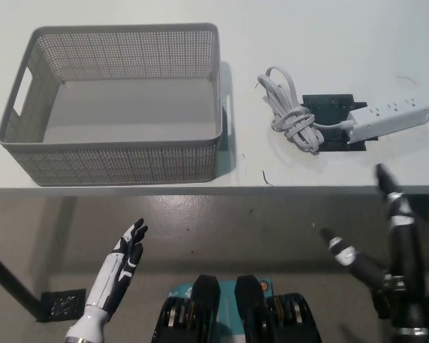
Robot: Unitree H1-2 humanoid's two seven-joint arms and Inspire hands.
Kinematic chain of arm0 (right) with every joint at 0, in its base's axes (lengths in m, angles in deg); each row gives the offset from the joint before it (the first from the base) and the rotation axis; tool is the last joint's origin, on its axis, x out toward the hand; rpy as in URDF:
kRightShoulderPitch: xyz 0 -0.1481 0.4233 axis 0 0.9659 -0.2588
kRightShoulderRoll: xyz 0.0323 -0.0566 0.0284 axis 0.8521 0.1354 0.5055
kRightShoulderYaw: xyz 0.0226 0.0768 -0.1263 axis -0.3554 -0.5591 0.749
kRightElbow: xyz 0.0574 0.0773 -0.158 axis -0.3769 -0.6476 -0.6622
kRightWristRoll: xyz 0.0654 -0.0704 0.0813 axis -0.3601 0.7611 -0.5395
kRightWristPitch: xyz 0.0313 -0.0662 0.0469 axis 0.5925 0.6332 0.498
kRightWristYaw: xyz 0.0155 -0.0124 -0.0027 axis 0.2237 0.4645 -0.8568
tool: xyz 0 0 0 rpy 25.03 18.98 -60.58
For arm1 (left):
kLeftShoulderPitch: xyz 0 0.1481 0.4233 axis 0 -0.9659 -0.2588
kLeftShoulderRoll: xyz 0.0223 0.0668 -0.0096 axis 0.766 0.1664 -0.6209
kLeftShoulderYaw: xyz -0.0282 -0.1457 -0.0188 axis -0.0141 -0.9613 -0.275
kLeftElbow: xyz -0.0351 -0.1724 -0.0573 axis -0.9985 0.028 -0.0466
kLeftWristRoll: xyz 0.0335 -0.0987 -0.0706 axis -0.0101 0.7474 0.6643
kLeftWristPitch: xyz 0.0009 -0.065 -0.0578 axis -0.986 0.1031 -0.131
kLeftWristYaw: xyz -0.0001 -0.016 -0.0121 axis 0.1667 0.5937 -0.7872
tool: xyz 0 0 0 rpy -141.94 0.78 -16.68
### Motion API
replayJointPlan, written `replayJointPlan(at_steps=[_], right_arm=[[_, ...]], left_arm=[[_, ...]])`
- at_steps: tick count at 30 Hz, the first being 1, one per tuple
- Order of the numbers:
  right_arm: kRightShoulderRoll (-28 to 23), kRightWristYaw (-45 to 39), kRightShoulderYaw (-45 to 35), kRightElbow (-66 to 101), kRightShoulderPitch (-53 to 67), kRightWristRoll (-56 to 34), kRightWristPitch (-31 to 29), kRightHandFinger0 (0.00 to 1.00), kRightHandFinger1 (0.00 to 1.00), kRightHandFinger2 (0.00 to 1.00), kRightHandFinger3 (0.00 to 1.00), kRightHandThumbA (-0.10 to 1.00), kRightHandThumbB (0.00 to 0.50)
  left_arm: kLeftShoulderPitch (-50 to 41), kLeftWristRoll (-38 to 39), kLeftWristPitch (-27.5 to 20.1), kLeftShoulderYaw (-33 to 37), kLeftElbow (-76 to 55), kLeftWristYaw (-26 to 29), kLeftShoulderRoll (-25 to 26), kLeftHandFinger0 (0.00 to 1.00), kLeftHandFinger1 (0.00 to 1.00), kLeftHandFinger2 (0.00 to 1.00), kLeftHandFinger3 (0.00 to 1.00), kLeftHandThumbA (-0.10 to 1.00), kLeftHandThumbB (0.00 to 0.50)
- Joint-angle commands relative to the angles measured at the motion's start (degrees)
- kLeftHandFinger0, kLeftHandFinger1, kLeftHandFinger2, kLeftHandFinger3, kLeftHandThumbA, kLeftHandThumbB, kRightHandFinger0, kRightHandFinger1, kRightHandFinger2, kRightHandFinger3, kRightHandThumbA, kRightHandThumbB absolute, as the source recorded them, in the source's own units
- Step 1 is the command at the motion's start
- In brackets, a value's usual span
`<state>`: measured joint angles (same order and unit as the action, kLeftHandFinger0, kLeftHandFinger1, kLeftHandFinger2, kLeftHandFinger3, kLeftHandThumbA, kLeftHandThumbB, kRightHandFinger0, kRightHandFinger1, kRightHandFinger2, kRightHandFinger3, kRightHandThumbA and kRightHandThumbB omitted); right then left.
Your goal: Use the right hand to pick up a power strip and put it into a container on the left side
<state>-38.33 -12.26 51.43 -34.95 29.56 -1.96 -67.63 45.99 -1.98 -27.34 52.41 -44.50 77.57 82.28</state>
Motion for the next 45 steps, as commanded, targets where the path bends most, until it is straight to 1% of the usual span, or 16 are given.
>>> replayJointPlan(at_steps=[1, 3, 4, 8, 11, 13, 16, 19, 21, 23, 28, 32, 37, 39, 41, 45], right_arm=[[-8.1, -6.2, -8.2, 20.6, -4.2, 2.4, 16.7, 1.00, 1.00, 1.00, 1.00, 0.80, 0.221], [-11.8, -8.9, -10.9, 24.7, -8.8, 6.9, 22.1, 1.00, 1.00, 1.00, 1.00, 0.83, 0.241], [-13.9, -11.0, -11.9, 26.1, -11.9, 10.1, 25.7, 1.00, 1.00, 1.00, 1.00, 0.91, 0.273], [-21.5, -19.3, -10.6, 25.7, -22.9, 13.9, 35.9, 1.00, 1.00, 1.00, 1.00, 0.98, 0.334], [-26.5, -25.7, -5.5, 18.8, -34.5, 12.2, 41.0, 1.00, 1.00, 1.00, 1.00, 0.92, 0.308], [-27.8, -29.1, -1.9, 13.7, -40.0, 13.1, 42.6, 1.00, 1.00, 1.00, 1.00, 0.92, 0.326], [-27.8, -32.0, 3.1, 2.8, -46.7, 14.8, 41.8, 1.00, 1.00, 1.00, 1.00, 0.93, 0.358], [-27.3, -33.2, 7.0, -5.7, -50.6, 16.3, 40.9, 1.00, 1.00, 1.00, 1.00, 0.95, 0.370], [-25.6, -33.7, 10.0, -10.6, -53.1, 18.1, 42.8, 1.00, 1.00, 1.00, 1.00, 0.94, 0.363], [-24.3, -33.2, 12.3, -16.7, -55.6, 19.5, 42.1, 1.00, 1.00, 1.00, 1.00, 0.95, 0.403], [-20.9, -30.7, 17.0, -27.0, -58.3, 20.6, 42.6, 1.00, 1.00, 1.00, 1.00, 0.88, 0.385], [-18.6, -28.0, 19.8, -33.9, -58.6, 20.8, 41.7, 1.00, 1.00, 1.00, 1.00, 0.88, 0.434], [-17.8, -28.5, 22.3, -36.3, -57.8, 21.9, 42.7, 1.00, 1.00, 1.00, 1.00, 0.89, 0.445], [-17.5, -29.5, 23.0, -36.4, -57.3, 22.1, 44.2, 1.00, 1.00, 1.00, 1.00, 0.85, 0.445], [-17.8, -30.4, 23.7, -35.6, -56.8, 22.6, 44.9, 1.00, 1.00, 1.00, 1.00, 0.82, 0.444], [-19.2, -33.1, 24.3, -33.1, -56.5, 22.8, 45.9, 1.00, 1.00, 1.00, 1.00, 0.82, 0.458]], left_arm=[[0.8, -0.7, -4.2, 0.2, -1.8, 0.9, 1.2, 1.00, 1.00, 1.00, 1.00, 1.00, 0.204], [0.8, -0.4, -4.2, 0.2, -1.5, 0.9, 1.1, 1.00, 1.00, 1.00, 1.00, 1.00, 0.212], [1.2, -0.3, -4.2, 0.3, -1.1, 0.7, 1.1, 1.00, 1.00, 1.00, 1.00, 1.00, 0.218], [1.3, -0.9, -4.2, 0.6, -1.2, 0.9, 1.3, 1.00, 1.00, 1.00, 1.00, 1.00, 0.213], [1.3, -0.7, -4.2, 0.8, -0.9, 0.9, 1.4, 1.00, 1.00, 1.00, 1.00, 1.00, 0.204], [1.5, -0.4, -4.2, 0.7, -0.7, 0.8, 1.5, 1.00, 1.00, 1.00, 1.00, 1.00, 0.207], [1.5, -0.4, -4.2, 0.7, -0.5, 0.7, 1.4, 1.00, 1.00, 1.00, 1.00, 1.00, 0.217], [1.5, -1.0, -4.2, 0.9, -0.5, 0.8, 1.6, 1.00, 1.00, 1.00, 1.00, 1.00, 0.218], [1.6, -1.4, -4.2, 1.0, -0.4, 0.9, 1.6, 1.00, 1.00, 1.00, 1.00, 1.00, 0.223], [1.6, -1.3, -4.2, 1.1, -0.5, 0.7, 1.6, 1.00, 1.00, 1.00, 1.00, 1.00, 0.223], [1.6, -1.2, -4.2, 1.3, -0.3, 0.5, 1.7, 1.00, 1.00, 1.00, 1.00, 1.00, 0.225], [1.5, -1.1, -4.2, 1.4, -0.4, 0.4, 1.8, 1.00, 1.00, 1.00, 1.00, 1.00, 0.222], [1.5, -1.0, -4.2, 1.5, -0.4, 0.4, 1.9, 1.00, 1.00, 1.00, 1.00, 1.00, 0.216], [1.3, -0.7, -4.2, 1.4, -0.3, 0.3, 1.9, 1.00, 1.00, 1.00, 1.00, 1.00, 0.222], [1.1, -1.1, -4.2, 1.5, -0.4, 0.6, 2.1, 1.00, 1.00, 1.00, 1.00, 1.00, 0.206], [1.0, -0.7, -4.2, 1.4, -0.2, 0.4, 2.0, 1.00, 1.00, 1.00, 1.00, 1.00, 0.218]])
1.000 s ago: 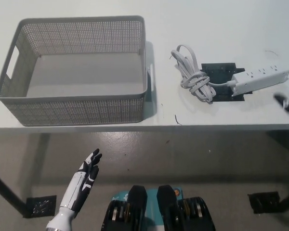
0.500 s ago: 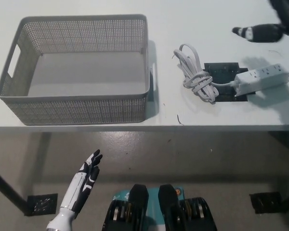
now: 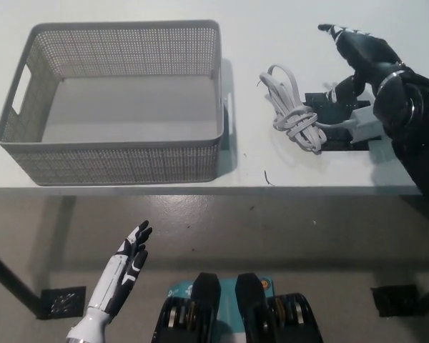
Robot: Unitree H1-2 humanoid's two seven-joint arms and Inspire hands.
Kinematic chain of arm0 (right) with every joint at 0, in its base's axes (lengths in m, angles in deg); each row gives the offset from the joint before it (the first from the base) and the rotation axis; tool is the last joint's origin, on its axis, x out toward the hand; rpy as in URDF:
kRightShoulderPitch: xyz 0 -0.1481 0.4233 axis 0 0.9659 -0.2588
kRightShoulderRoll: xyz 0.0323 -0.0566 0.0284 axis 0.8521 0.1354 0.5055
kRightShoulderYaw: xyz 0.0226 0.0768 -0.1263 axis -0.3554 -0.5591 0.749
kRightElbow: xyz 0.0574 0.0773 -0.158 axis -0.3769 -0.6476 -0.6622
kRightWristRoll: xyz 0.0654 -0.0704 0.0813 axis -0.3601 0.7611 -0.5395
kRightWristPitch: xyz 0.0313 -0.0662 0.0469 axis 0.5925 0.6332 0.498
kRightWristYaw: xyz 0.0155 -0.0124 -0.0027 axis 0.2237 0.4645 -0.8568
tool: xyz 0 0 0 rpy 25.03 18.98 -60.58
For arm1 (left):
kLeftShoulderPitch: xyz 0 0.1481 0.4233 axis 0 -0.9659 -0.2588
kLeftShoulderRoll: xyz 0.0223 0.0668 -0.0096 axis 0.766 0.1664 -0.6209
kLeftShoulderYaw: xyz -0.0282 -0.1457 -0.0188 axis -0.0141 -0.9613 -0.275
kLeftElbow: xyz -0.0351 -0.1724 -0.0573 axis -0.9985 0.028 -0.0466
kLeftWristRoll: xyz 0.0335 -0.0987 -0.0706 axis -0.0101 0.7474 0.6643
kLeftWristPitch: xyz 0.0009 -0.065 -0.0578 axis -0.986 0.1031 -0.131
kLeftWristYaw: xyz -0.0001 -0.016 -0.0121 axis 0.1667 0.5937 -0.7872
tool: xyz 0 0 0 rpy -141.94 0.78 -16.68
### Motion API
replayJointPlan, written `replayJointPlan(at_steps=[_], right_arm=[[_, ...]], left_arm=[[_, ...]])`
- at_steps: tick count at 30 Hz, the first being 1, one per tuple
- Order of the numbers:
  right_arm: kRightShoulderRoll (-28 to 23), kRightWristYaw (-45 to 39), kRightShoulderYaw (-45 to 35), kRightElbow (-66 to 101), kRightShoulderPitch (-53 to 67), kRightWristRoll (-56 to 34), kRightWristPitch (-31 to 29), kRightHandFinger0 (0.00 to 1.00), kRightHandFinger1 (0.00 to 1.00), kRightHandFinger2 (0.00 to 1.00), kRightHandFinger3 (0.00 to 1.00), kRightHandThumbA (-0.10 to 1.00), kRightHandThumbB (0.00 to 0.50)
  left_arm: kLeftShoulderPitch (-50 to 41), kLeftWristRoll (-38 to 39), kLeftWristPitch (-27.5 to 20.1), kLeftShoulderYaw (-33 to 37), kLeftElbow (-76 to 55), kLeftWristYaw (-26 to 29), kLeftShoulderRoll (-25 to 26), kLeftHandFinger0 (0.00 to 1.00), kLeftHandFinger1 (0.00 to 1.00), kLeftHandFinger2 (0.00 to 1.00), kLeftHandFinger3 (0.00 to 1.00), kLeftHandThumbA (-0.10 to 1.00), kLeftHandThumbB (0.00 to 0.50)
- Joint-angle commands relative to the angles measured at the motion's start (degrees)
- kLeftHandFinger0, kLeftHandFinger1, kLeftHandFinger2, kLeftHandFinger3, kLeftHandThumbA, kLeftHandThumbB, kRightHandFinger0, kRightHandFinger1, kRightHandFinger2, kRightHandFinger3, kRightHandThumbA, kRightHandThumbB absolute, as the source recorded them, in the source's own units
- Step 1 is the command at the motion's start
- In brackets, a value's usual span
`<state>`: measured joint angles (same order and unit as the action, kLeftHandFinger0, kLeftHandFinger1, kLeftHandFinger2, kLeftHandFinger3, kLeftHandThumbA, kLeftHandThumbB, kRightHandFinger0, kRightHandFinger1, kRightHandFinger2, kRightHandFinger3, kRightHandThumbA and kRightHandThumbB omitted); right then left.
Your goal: Use the right hand to pick up a power strip and put it into a container on the left side
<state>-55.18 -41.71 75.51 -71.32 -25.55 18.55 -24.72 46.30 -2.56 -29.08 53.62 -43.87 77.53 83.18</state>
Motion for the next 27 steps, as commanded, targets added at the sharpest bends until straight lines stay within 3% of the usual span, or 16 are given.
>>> replayJointPlan(at_steps=[1, 7, 14, 27], right_arm=[[-2.7, -4.5, 0.3, 3.9, -1.5, 2.4, 3.3, 1.00, 1.00, 1.00, 1.00, 0.83, 0.465], [-3.9, -8.4, 0.5, 7.6, -1.4, 3.0, 4.3, 1.00, 1.00, 1.00, 1.00, 0.83, 0.467], [-3.4, -9.5, 1.6, 5.3, -1.9, 3.4, 4.3, 1.00, 1.00, 1.00, 1.00, 0.76, 0.461], [0.5, -6.0, 4.0, -5.4, -2.1, 5.5, 1.9, 1.00, 1.00, 1.00, 1.00, 0.78, 0.466]], left_arm=[[0.6, -0.1, -2.5, 0.2, -0.8, 0.4, 1.2, 1.00, 1.00, 1.00, 1.00, 1.00, 0.219], [0.3, -0.5, -2.5, 0.5, -0.7, 0.6, 0.9, 1.00, 1.00, 1.00, 1.00, 1.00, 0.219], [0.2, -0.3, -2.5, 0.7, -0.6, 0.6, 1.0, 1.00, 1.00, 1.00, 1.00, 1.00, 0.216], [0.1, -0.5, -2.5, 0.7, -0.7, 0.6, 1.0, 1.00, 1.00, 1.00, 1.00, 1.00, 0.217]])
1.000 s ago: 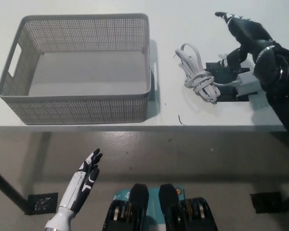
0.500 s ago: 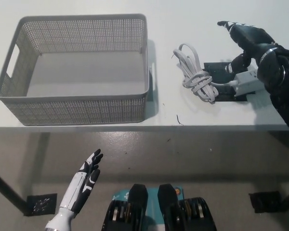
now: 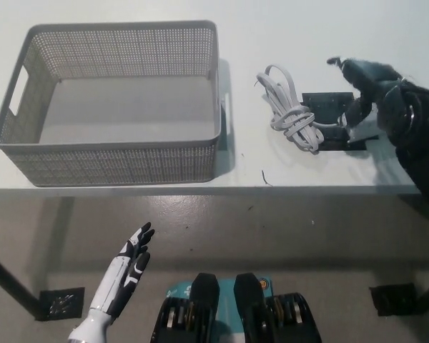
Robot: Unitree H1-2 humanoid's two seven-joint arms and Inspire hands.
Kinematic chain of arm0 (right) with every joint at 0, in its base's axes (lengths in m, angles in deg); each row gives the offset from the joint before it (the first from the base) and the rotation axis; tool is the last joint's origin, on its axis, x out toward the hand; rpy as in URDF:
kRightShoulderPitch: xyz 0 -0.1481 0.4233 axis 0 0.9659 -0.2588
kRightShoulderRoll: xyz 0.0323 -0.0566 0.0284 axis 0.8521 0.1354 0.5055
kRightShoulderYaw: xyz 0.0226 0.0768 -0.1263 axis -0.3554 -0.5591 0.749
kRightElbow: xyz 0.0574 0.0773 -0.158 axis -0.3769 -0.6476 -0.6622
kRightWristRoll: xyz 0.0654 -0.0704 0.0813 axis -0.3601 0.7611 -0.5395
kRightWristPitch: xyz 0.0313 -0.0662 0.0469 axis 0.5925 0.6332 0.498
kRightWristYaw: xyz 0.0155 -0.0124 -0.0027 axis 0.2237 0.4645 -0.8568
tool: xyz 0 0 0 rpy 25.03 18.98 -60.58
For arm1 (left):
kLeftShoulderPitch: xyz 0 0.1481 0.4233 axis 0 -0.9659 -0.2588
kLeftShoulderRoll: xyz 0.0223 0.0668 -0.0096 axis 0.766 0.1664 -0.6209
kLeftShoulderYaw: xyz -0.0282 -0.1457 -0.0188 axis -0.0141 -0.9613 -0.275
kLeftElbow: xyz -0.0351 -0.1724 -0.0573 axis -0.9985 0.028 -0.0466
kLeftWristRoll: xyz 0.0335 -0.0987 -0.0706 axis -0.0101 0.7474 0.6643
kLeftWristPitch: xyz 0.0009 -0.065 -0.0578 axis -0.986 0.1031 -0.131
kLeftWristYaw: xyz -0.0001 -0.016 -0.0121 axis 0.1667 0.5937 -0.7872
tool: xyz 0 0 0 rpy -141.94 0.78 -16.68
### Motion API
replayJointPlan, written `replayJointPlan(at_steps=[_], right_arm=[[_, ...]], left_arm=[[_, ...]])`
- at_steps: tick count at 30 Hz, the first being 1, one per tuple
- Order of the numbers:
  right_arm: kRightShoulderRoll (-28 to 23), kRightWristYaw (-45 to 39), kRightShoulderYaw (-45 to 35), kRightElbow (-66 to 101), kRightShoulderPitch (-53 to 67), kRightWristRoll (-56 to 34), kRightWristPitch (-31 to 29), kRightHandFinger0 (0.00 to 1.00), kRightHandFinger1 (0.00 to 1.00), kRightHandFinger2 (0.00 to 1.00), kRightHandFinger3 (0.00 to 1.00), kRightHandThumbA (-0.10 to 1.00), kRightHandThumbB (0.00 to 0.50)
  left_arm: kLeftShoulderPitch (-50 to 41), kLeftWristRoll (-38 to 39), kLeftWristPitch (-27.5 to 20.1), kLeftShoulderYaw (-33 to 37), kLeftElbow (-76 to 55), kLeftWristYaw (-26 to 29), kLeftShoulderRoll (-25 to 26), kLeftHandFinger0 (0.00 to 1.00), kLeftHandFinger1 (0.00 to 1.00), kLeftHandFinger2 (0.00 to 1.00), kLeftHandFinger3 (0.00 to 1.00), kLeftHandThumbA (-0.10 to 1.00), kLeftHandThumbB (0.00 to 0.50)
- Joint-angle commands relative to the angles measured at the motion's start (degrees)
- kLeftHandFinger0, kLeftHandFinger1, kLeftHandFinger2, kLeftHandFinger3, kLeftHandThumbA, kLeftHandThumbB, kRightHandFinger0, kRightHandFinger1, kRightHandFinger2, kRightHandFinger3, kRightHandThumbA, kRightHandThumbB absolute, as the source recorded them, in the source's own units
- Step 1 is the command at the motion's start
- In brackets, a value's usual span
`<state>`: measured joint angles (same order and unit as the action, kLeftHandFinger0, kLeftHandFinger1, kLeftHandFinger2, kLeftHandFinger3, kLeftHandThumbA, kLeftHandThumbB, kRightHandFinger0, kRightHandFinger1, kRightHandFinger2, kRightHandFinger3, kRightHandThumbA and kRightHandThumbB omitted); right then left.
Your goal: Use the right hand to pick up a power strip and put it into a container on the left side
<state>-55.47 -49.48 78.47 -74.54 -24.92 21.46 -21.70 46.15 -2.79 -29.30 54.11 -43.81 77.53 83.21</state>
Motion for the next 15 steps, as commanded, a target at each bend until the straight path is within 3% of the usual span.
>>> replayJointPlan(at_steps=[1, 3, 9, 15], right_arm=[[1.3, 2.2, 1.5, -3.3, -2.9, 3.2, -1.1, 1.00, 1.00, 1.00, 1.00, 0.77, 0.472], [2.4, 3.8, 3.1, -7.2, -3.7, 4.9, -1.4, 1.00, 1.00, 1.00, 1.00, 0.75, 0.497], [4.5, 6.4, 4.0, -14.1, -5.0, 5.3, -2.7, 1.00, 1.00, 1.00, 1.00, 0.70, 0.496], [8.2, 10.8, 6.5, -22.6, -7.9, 7.3, -5.2, 1.00, 1.00, 1.00, 1.00, 0.75, 0.487]], left_arm=[[0.3, -0.4, -2.3, 0.2, -0.9, 0.6, 1.0, 1.00, 1.00, 1.00, 1.00, 1.00, 0.217], [0.2, -0.4, -2.3, 0.2, -0.8, 0.6, 1.0, 1.00, 1.00, 1.00, 1.00, 1.00, 0.216], [0.3, -0.4, -2.3, 0.2, -0.8, 0.6, 0.9, 1.00, 1.00, 1.00, 1.00, 1.00, 0.206], [0.2, -1.0, -2.3, 0.2, -0.6, 1.2, 0.8, 1.00, 1.00, 1.00, 1.00, 1.00, 0.191]])
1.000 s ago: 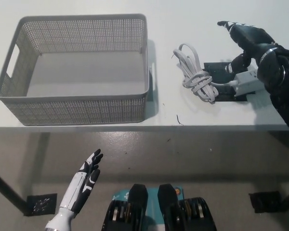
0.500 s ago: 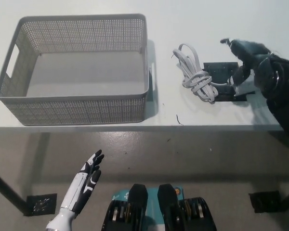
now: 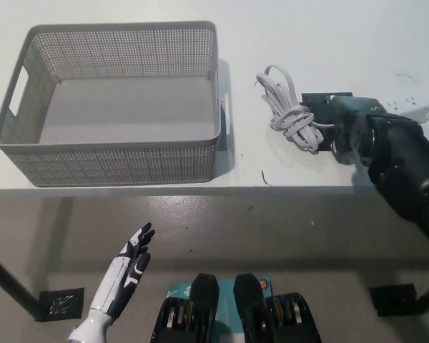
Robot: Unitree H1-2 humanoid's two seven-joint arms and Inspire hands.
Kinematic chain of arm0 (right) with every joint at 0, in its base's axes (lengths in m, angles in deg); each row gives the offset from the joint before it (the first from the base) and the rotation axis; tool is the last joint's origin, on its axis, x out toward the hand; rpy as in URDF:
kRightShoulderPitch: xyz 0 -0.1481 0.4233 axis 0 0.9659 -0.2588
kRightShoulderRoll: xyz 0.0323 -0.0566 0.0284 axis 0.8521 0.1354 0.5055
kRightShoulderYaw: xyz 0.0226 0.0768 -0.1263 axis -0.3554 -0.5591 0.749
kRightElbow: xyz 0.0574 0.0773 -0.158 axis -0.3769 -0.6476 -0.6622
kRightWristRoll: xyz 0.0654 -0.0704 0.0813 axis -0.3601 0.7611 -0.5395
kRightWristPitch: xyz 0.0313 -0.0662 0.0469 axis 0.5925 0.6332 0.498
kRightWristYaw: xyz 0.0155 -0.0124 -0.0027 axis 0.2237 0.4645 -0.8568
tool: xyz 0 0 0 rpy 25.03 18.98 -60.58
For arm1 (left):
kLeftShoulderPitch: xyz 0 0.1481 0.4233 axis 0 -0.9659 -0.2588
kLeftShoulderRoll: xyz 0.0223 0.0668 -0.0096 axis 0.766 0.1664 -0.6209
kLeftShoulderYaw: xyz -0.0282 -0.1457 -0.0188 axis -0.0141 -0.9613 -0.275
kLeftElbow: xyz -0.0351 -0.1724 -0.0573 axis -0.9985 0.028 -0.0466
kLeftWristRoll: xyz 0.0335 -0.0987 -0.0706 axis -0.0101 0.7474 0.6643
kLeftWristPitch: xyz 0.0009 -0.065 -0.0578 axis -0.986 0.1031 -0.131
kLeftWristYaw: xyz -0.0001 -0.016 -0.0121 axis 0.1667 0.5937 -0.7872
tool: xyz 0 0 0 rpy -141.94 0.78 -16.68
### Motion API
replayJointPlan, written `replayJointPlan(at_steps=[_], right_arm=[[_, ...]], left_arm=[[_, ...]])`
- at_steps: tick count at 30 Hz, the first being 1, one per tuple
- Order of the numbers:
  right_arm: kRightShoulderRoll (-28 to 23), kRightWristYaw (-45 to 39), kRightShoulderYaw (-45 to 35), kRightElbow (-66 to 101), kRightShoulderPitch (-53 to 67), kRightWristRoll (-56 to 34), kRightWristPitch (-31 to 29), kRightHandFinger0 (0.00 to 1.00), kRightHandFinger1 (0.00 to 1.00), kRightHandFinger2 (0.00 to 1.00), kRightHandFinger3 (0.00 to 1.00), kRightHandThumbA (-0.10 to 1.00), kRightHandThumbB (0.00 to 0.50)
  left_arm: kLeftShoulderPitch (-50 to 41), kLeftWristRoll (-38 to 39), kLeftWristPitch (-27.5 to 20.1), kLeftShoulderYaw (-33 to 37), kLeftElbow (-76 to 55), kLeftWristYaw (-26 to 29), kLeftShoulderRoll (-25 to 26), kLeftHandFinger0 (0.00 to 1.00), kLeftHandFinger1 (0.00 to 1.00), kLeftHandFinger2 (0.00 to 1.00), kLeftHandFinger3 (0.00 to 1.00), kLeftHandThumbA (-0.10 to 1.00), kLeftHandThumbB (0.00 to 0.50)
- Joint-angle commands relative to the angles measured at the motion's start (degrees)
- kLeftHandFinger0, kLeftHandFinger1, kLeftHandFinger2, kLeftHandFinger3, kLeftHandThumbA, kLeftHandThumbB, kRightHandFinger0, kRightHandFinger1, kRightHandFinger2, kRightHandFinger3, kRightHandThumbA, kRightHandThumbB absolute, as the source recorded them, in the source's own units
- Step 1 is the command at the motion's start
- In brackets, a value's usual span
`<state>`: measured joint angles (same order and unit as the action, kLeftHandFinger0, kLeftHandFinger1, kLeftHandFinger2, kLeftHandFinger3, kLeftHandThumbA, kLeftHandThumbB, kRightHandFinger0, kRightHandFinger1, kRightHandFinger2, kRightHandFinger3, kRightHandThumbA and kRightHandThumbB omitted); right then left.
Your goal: Use the right hand to pick up a power strip and put it into a container on the left side
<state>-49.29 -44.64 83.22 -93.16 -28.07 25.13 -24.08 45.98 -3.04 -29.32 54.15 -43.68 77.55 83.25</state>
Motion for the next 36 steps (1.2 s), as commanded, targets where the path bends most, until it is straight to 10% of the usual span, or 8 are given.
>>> replayJointPlan(at_steps=[1, 7, 9, 11, 14, 16, 20, 36], right_arm=[[2.9, 8.1, 3.4, -6.4, -5.4, 5.3, -3.0, 1.00, 1.00, 1.00, 1.00, 0.77, 0.494], [6.5, 40.2, 8.6, -20.9, -6.0, 10.3, -8.7, 1.00, 1.00, 1.00, 1.00, 0.18, 0.384], [6.4, 53.6, 7.9, -22.8, -5.2, 9.7, -13.6, 0.22, 0.26, 0.40, 0.64, -0.08, 0.367], [6.1, 61.7, 7.7, -23.4, -4.9, 9.4, -17.8, 0.00, 0.01, 0.16, 0.39, -0.10, 0.311], [6.0, 65.1, 6.0, -23.3, -5.0, 7.5, -22.9, 0.00, 0.15, 0.55, 0.27, -0.10, 0.245], [6.2, 66.4, 6.0, -23.9, -5.3, 7.4, -23.4, 0.00, 0.20, 0.68, 0.53, -0.10, 0.230], [6.4, 68.5, 5.6, -24.6, -5.8, 6.6, -26.3, 0.00, 0.00, 0.41, 0.33, -0.10, 0.248], [2.9, 79.6, 3.6, -19.3, -10.0, 7.0, -32.7, 0.00, 0.00, 0.45, 0.02, -0.10, 0.213]], left_arm=[[0.3, -1.0, -2.2, 0.2, -0.8, 1.4, 0.7, 1.00, 1.00, 1.00, 1.00, 1.00, 0.189], [0.0, -1.1, -2.2, 0.1, -1.2, 1.6, 0.8, 1.00, 1.00, 1.00, 1.00, 1.00, 0.172], [0.1, -1.0, -2.2, 0.0, -1.1, 1.5, 0.8, 1.00, 1.00, 1.00, 1.00, 1.00, 0.175], [0.3, -0.4, -2.2, 0.0, -1.1, 1.1, 0.9, 1.00, 1.00, 1.00, 1.00, 1.00, 0.175], [0.4, -0.4, -2.2, 0.0, -1.0, 1.2, 0.9, 1.00, 1.00, 1.00, 1.00, 1.00, 0.170], [0.5, -0.3, -2.2, 0.0, -1.0, 1.3, 0.8, 1.00, 1.00, 1.00, 1.00, 1.00, 0.166], [0.7, -0.7, -2.2, -0.1, -1.1, 1.3, 0.5, 1.00, 1.00, 1.00, 1.00, 1.00, 0.169], [2.0, -0.3, -2.2, 0.0, -0.7, 1.2, 0.9, 1.00, 1.00, 1.00, 1.00, 1.00, 0.160]])
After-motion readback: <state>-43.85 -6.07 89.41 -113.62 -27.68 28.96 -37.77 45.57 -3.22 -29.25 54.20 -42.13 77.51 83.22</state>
